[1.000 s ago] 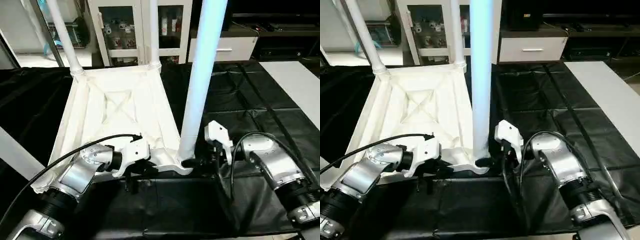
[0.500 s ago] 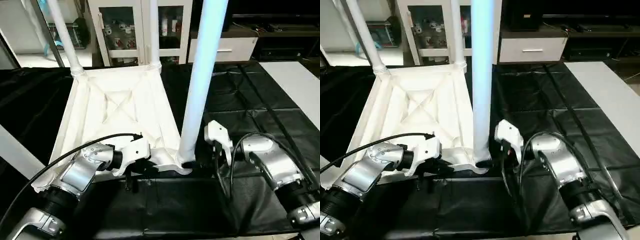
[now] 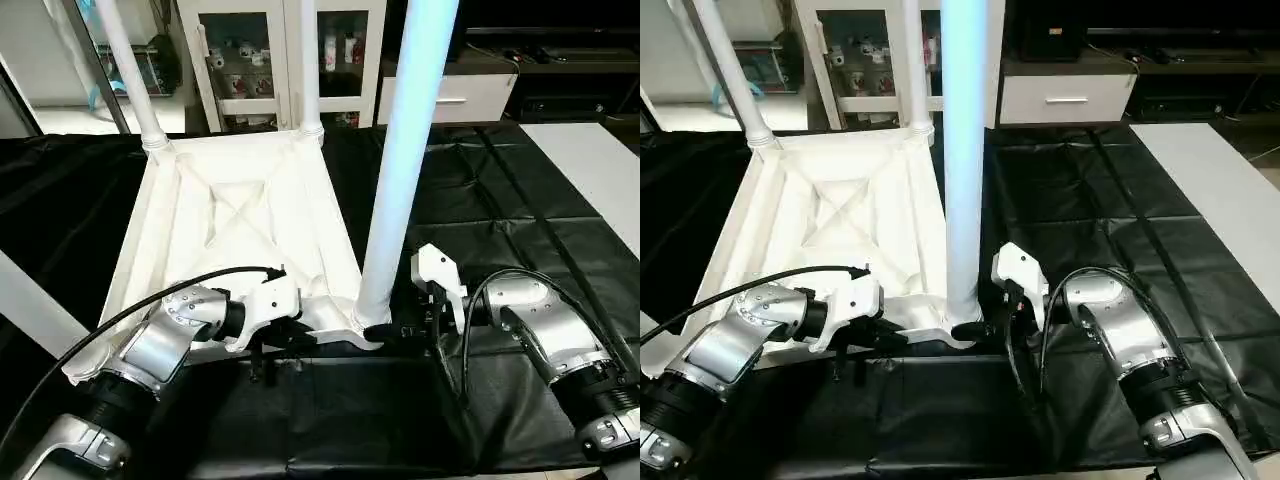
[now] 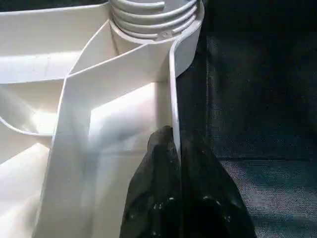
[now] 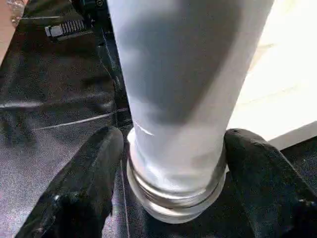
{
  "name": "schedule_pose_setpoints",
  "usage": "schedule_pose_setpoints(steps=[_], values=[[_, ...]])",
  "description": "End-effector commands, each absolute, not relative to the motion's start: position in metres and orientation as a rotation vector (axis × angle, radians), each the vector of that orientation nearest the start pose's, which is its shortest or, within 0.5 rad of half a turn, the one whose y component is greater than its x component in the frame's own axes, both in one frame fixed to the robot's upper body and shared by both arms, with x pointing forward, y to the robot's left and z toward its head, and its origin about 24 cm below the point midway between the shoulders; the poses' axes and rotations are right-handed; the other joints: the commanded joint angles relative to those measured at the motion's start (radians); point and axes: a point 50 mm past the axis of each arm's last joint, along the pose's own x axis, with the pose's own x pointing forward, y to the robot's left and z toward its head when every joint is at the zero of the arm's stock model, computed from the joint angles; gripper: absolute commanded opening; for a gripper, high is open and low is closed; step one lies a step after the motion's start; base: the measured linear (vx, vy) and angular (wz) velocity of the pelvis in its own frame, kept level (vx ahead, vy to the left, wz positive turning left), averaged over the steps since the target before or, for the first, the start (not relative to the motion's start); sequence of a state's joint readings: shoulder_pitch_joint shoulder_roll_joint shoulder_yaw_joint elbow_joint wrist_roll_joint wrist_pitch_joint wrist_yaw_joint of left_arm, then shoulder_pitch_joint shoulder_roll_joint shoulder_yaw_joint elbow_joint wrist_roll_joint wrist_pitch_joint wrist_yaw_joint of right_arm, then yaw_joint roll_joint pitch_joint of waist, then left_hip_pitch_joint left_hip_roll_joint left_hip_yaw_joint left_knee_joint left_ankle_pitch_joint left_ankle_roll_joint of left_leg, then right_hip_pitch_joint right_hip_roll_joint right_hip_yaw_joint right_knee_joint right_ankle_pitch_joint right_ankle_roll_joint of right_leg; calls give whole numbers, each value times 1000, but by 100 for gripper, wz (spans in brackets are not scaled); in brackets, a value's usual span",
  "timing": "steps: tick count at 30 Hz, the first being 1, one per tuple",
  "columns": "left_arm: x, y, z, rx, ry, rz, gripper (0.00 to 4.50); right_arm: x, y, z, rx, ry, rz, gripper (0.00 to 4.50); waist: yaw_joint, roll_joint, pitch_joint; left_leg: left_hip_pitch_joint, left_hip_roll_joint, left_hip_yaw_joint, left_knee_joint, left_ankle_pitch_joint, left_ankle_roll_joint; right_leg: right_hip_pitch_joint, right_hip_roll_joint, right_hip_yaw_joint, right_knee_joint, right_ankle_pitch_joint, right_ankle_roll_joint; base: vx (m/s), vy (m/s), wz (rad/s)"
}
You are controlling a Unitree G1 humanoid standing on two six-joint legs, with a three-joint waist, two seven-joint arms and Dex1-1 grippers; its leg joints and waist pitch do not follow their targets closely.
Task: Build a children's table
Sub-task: Rotate leg to tighten
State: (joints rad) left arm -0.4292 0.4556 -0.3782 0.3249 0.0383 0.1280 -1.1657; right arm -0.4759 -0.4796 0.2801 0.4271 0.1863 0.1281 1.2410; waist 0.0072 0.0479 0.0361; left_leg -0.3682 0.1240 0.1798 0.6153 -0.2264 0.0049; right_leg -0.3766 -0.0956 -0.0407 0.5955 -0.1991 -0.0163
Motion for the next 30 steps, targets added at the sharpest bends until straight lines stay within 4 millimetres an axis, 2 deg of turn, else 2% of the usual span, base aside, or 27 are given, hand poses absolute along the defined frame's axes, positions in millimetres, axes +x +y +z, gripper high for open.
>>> schedule_pose_setpoints(steps=[1,4,9,15,18,19,20,21,23,24,27,30], values=[[279,140,26,555,558,-1378,0,292,-150,56,-272,395,1403,304,-3,-5,-42,14,108,-42,-104,-283,26,24,-68,43,-65,-177,-265,0,0,0],[279,139,26,554,557,-1378,0,291,-149,56,-267,395,1408,278,-2,-5,-42,13,108,-42,-104,-274,29,25,-67,43,-63,-159,-268,0,0,0],[279,139,25,550,557,-1374,0,290,-149,54,-260,398,1408,275,-3,-6,-40,14,108,-41,-106,-293,24,23,-67,44,-66,-187,-263,0,0,0],[279,140,24,541,559,-1357,0,287,-151,50,-246,396,1368,274,-2,-4,-41,14,108,-41,-107,-289,22,23,-67,44,-66,-167,-261,0,0,0],[286,137,25,509,538,-1301,0,302,-149,46,-263,347,1165,274,-8,-8,-37,12,106,-42,-110,-322,4,19,-68,45,-72,-236,-249,0,0,0],[289,134,26,497,525,-1278,0,305,-148,44,-257,339,1110,274,-13,-6,-33,15,103,-42,-110,-365,-15,11,-68,47,-77,-306,-235,0,0,0],[293,132,28,483,512,-1251,0,309,-147,43,-248,333,1058,272,-16,-10,-33,17,102,-44,-109,-381,-24,10,-69,46,-80,-340,-226,0,0,0],[295,131,28,475,504,-1237,0,310,-147,42,-242,329,1031,270,-20,-9,-32,15,100,-51,-111,-405,-38,10,-71,46,-83,-399,-202,0,0,0],[304,123,32,445,471,-1191,0,316,-142,40,-188,307,919,265,-31,-11,-30,13,102,-55,-113,-442,-45,4,-70,47,-88,-444,-181,0,0,0],[311,118,33,425,458,-1155,0,319,-138,38,-146,295,849,265,-37,-11,-29,17,99,-56,-112,-467,-55,-3,-69,47,-91,-479,-167,0,0,0],[319,111,35,421,436,-1120,0,326,-131,36,-119,274,716,263,-43,-12,-30,11,97,-60,-114,-470,-62,-3,-72,45,-96,-496,-146,0,0,0],[325,105,38,422,423,-1094,0,334,-127,35,-93,262,566,262,-46,-11,-29,15,97,-57,-113,-471,-58,-11,-72,47,-100,-498,-146,0,0,0]])
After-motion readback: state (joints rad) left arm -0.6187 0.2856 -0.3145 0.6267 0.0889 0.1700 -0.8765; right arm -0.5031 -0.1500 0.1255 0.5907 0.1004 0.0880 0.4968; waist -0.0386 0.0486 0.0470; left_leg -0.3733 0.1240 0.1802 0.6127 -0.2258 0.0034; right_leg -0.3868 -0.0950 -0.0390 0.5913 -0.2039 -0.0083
